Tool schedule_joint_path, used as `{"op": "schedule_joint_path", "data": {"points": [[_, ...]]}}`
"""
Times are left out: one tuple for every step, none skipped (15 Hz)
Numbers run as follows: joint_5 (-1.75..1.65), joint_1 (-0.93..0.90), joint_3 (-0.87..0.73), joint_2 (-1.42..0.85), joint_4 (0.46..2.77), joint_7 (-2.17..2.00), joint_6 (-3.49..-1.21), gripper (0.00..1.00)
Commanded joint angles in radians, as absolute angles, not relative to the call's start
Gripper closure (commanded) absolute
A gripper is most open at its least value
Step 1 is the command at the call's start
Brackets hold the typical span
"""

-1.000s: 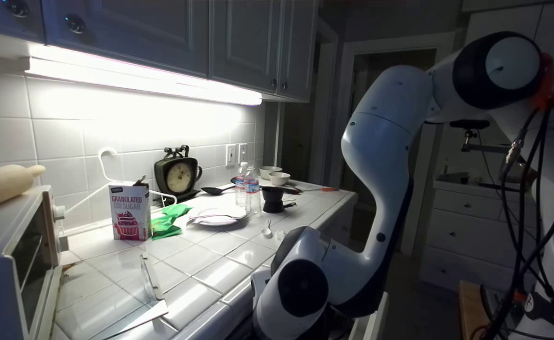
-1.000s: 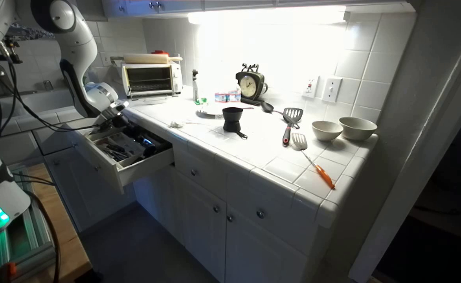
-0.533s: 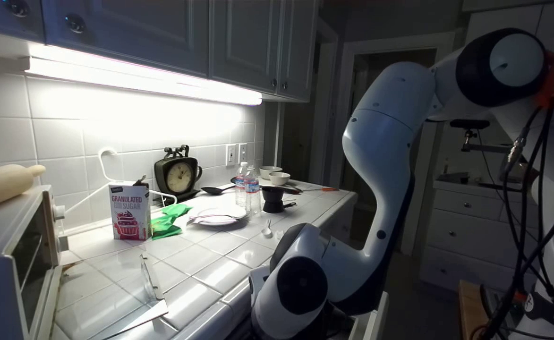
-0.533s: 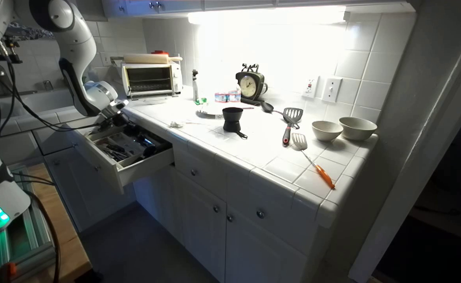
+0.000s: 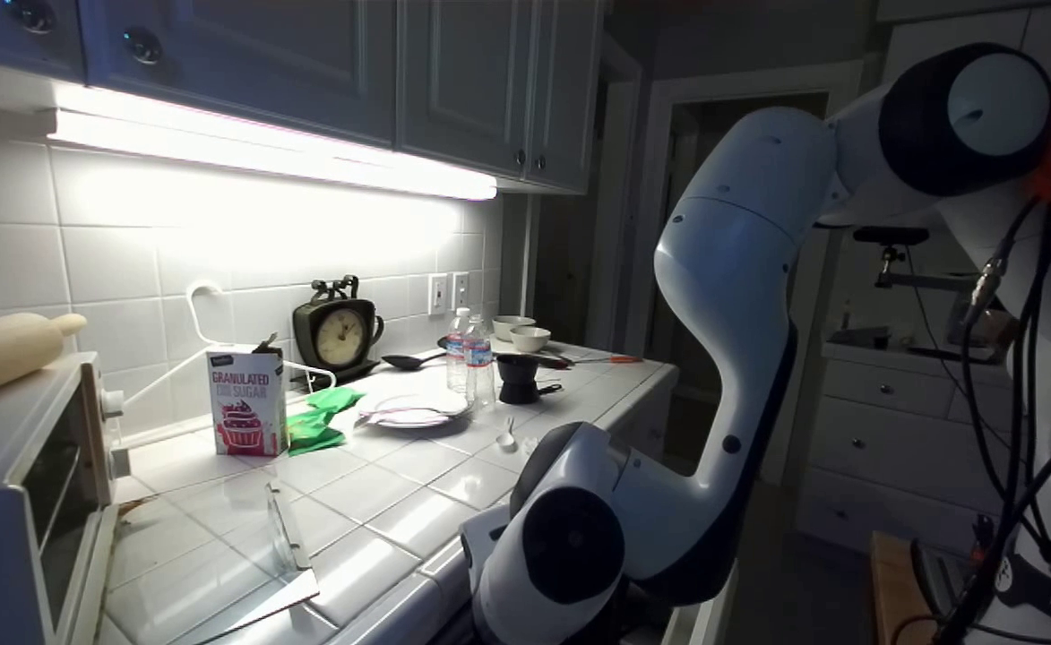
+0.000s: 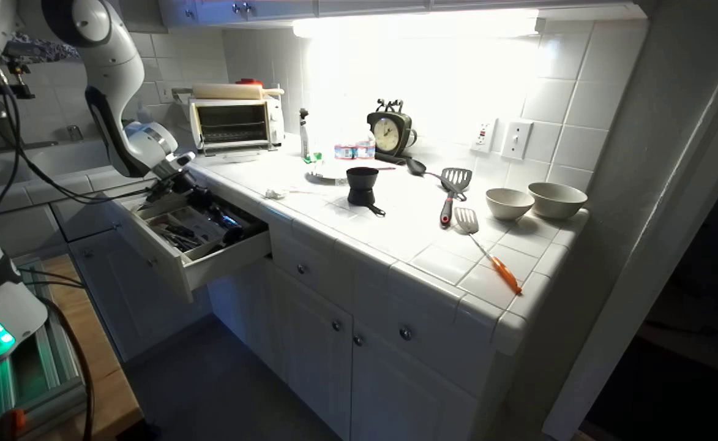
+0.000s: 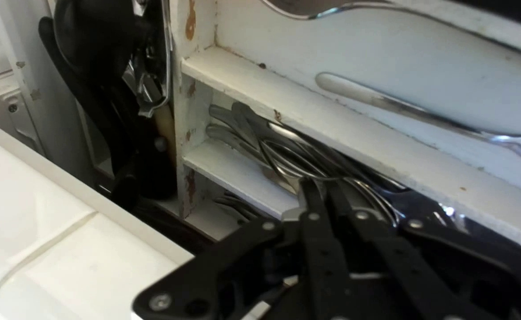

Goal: Remove two spoons from the drawer

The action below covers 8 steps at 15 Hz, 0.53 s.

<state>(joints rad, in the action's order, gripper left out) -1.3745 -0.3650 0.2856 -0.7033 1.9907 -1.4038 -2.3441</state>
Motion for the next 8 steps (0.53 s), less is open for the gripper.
{"op": "schedule_joint_path", "data": {"points": [[-1.346, -0.403, 0.290, -0.672, 2.013, -1.317, -2.293, 0.98], [-1.350, -0.412, 0.291, -0.667, 2.016, -1.299, -2.281, 0.98], [-1.350, -0.419, 0.294, -0.663, 2.017, -1.281, -2.271, 0.98], [-1.349, -0.425, 0.297, -0.659, 2.018, -1.259, -2.262, 0.98], [-1.347, -0.432, 0.301, -0.653, 2.022, -1.241, -2.252, 0.98], [-1.349, -0.437, 0.303, -0.649, 2.023, -1.223, -2.242, 0.98], [-1.350, -0.442, 0.307, -0.643, 2.027, -1.208, -2.233, 0.98], [-1.351, -0.445, 0.311, -0.639, 2.027, -1.188, -2.227, 0.98]]}}
